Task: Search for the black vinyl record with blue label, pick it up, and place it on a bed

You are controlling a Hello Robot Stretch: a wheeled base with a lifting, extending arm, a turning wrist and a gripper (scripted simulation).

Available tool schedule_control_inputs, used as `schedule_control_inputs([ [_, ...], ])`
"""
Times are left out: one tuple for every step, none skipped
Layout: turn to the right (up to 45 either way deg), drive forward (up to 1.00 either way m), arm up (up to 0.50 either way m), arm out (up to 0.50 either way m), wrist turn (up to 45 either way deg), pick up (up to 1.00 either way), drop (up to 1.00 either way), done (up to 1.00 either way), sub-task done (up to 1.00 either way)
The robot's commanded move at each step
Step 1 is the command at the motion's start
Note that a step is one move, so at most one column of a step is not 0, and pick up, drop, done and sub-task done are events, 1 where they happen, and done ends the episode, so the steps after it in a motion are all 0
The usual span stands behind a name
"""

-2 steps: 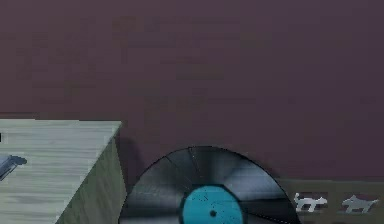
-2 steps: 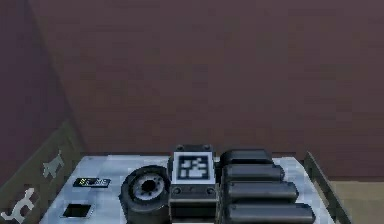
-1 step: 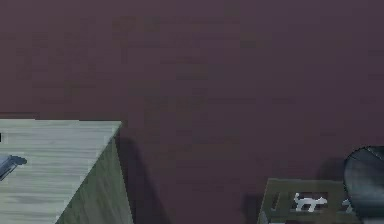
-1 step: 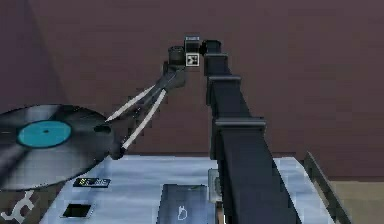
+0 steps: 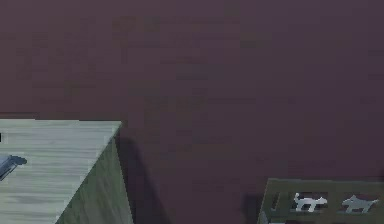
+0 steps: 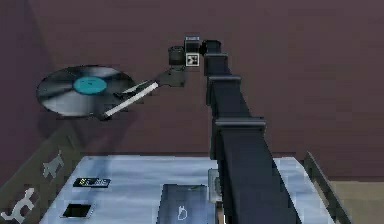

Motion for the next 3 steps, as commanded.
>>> schedule_control_inputs([
  [0.0, 0.00, 0.00, 0.00, 45.0, 0.00, 0.00, 0.00, 0.00],
  [0.0, 0.00, 0.00, 0.00, 39.0, 0.00, 0.00, 0.00, 0.00],
  [0.0, 0.00, -0.40, 0.00, 0.0, 0.00, 0.00, 0.00, 0.00],
])
